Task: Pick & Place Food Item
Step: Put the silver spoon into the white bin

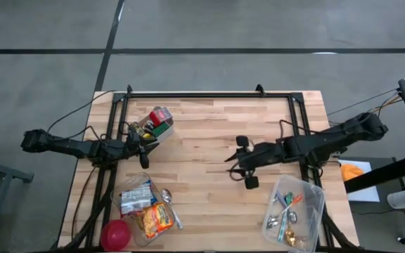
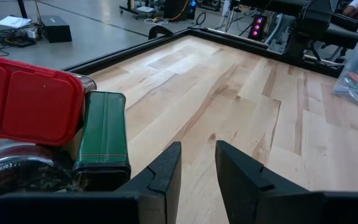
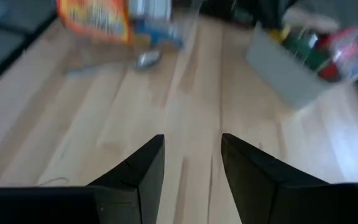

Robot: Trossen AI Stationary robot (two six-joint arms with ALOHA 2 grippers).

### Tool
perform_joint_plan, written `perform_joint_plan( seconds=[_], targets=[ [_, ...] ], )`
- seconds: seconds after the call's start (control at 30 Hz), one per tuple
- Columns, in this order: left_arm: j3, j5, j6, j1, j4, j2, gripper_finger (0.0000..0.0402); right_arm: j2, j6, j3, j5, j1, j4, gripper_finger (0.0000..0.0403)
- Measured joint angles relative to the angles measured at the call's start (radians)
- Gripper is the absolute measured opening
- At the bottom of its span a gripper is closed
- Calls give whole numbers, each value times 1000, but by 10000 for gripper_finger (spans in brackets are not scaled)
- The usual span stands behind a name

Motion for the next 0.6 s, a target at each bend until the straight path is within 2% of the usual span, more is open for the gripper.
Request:
perform_joint_plan(
  seconds=[0.17,0.23,0.37,0.5,0.6],
  targets=[
    [0,0,0,0,0,0,101,-67,-82,-177,-29,-46,421,157],
    [0,0,0,0,0,0,101,-88,-110,-239,-33,-68,523,157],
    [0,0,0,0,0,0,101,-131,-84,-325,-47,-117,625,157],
    [0,0,0,0,0,0,101,-162,-45,-384,-166,-158,678,157],
    [0,0,0,0,0,0,101,-193,-41,-400,-194,-172,692,157]
  ],
)
